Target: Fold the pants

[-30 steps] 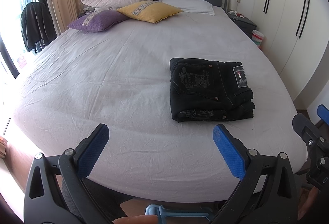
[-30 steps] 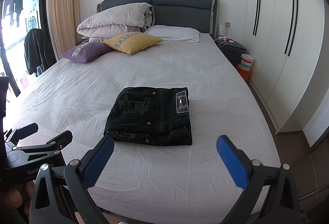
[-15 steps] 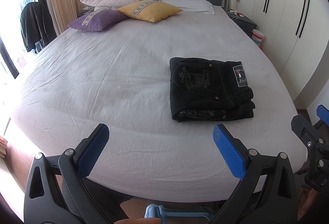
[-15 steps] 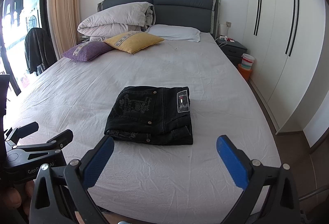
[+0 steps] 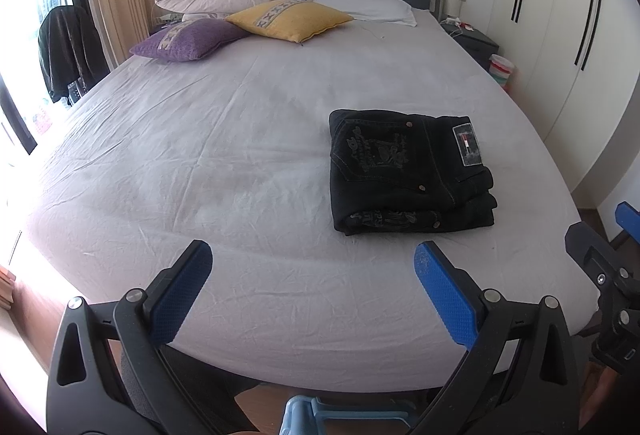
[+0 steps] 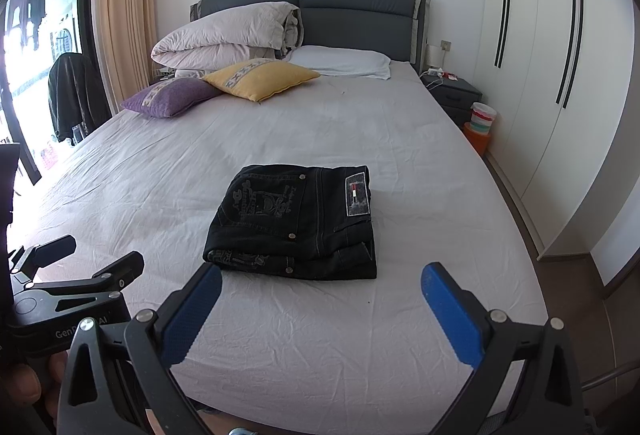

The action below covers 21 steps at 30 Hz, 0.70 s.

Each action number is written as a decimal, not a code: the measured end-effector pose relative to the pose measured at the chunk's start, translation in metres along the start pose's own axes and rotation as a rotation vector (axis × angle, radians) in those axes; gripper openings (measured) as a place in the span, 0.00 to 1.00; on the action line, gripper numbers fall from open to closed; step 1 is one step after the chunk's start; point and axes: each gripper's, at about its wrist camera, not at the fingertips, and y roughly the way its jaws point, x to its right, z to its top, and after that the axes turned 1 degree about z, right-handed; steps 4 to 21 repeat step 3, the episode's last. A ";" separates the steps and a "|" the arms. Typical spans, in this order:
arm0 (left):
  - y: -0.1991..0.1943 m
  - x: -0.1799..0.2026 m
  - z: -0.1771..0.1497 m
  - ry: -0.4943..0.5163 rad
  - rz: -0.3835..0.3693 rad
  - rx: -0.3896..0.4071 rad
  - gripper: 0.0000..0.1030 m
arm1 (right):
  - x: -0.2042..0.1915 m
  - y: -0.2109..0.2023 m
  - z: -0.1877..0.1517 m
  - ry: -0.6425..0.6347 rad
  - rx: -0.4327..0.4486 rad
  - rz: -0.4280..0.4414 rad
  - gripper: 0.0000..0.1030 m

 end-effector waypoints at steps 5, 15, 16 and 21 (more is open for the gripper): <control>-0.001 0.000 0.001 0.002 0.011 0.006 1.00 | -0.001 0.000 -0.003 0.000 -0.001 -0.001 1.00; -0.001 0.000 0.001 0.002 0.011 0.006 1.00 | -0.001 0.000 -0.003 0.000 -0.001 -0.001 1.00; -0.001 0.000 0.001 0.002 0.011 0.006 1.00 | -0.001 0.000 -0.003 0.000 -0.001 -0.001 1.00; -0.001 0.000 0.001 0.002 0.011 0.006 1.00 | -0.001 0.000 -0.003 0.000 -0.001 -0.001 1.00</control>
